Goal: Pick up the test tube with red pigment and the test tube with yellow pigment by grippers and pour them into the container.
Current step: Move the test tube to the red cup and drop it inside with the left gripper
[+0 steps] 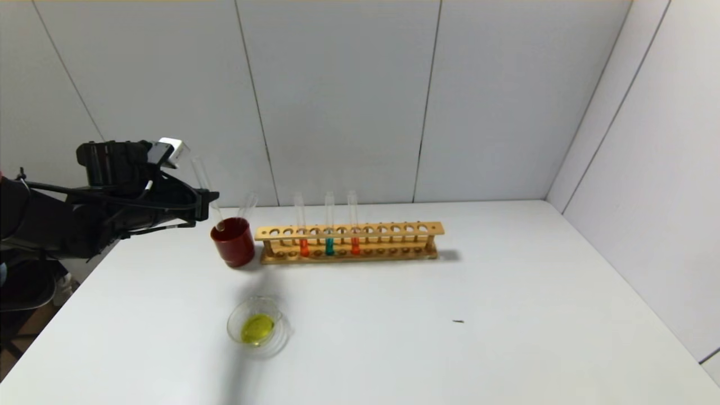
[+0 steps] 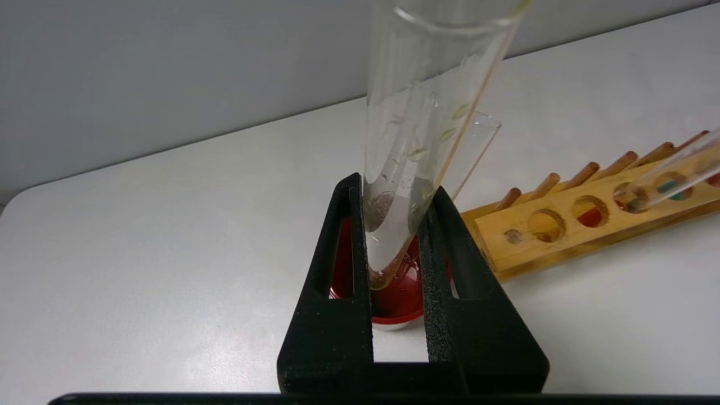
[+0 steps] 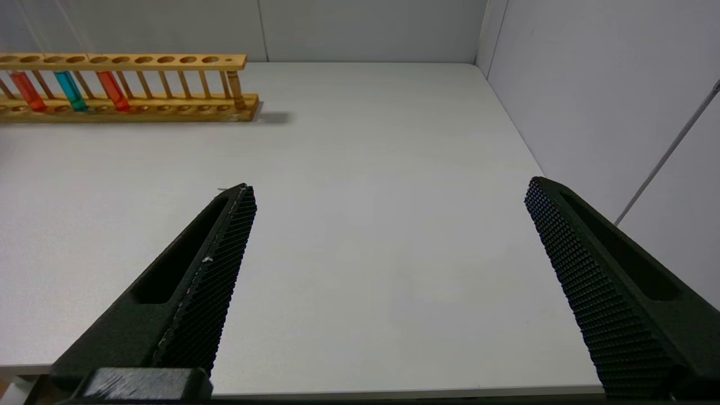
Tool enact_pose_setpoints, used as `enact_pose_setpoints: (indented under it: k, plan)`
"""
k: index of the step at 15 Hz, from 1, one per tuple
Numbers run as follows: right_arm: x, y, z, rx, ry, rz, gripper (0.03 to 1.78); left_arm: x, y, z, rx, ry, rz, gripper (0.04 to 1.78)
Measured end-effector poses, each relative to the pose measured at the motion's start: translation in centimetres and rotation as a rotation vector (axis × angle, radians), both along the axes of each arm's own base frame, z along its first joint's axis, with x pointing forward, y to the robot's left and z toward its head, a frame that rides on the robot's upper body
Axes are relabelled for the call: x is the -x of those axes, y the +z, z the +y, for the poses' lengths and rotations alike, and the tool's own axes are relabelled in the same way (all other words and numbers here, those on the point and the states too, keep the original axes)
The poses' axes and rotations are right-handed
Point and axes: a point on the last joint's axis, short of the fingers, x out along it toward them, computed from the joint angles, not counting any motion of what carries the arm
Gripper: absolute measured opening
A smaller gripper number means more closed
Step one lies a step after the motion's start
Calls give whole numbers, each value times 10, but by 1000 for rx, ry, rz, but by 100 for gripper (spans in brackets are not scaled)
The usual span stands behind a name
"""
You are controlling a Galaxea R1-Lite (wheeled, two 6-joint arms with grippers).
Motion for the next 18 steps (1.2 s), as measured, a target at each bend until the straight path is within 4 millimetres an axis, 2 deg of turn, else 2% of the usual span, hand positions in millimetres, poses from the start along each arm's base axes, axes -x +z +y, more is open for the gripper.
enact_pose_setpoints:
  k: [9, 15, 18]
  plan:
    - [0, 0, 0, 0, 0, 0, 175, -27, -42, -4, -4, -9, 33, 30]
    - [0, 0, 0, 0, 0, 0, 175, -35, -56, -4, -8, -10, 58, 31]
    - [0, 0, 0, 0, 0, 0, 175, -37, -57, -3, -10, -7, 56, 47]
